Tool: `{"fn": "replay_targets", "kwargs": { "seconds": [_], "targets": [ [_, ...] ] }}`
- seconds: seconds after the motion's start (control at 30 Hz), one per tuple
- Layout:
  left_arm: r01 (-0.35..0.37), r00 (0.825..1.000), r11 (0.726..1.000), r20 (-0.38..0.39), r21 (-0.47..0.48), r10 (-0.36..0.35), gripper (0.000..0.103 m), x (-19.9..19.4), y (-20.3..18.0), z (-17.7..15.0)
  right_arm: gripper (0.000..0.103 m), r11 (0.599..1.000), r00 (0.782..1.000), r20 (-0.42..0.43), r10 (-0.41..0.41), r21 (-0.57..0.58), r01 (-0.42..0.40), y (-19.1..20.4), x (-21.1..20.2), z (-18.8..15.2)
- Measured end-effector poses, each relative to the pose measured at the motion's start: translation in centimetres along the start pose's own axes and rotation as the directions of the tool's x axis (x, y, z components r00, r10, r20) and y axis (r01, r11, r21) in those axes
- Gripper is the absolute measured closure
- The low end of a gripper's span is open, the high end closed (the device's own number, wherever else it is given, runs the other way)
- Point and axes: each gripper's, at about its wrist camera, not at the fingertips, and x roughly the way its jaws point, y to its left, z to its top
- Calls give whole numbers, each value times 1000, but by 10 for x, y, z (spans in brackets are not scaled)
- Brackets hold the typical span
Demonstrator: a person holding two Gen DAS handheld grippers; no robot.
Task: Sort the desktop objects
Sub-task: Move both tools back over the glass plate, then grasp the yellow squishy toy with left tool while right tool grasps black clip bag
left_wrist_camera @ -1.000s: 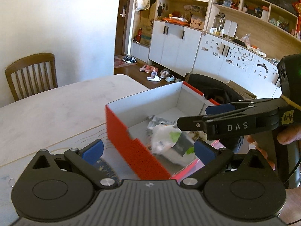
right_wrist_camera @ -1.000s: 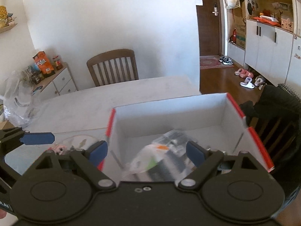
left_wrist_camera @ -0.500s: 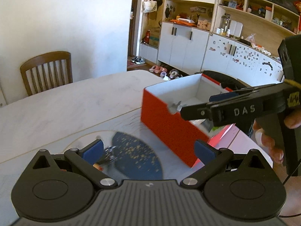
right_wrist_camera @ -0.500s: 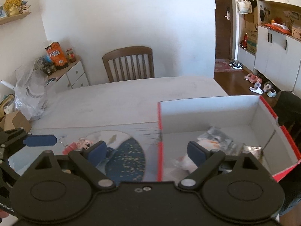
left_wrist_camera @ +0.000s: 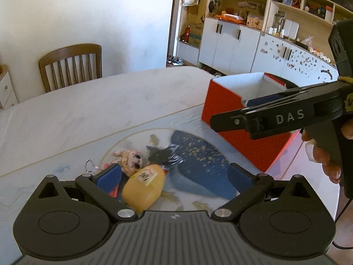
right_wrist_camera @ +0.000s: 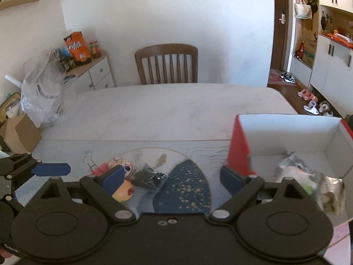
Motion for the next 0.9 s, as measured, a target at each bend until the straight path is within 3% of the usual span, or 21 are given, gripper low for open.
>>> {"fn": "replay_targets", "kwargs": {
  "seconds": [0.47, 0.9],
  "targets": [
    [-22, 999, 999, -37, 36, 23, 0, 41, 25, -17, 11, 1000, 996, -85, -3, 17, 4, 11, 67, -6],
    [-17, 997, 997, -75, 69, 22, 1, 69, 31, -29, 19, 999, 987, -157, 36, 15, -34, 22, 105, -11]
  ]
}}
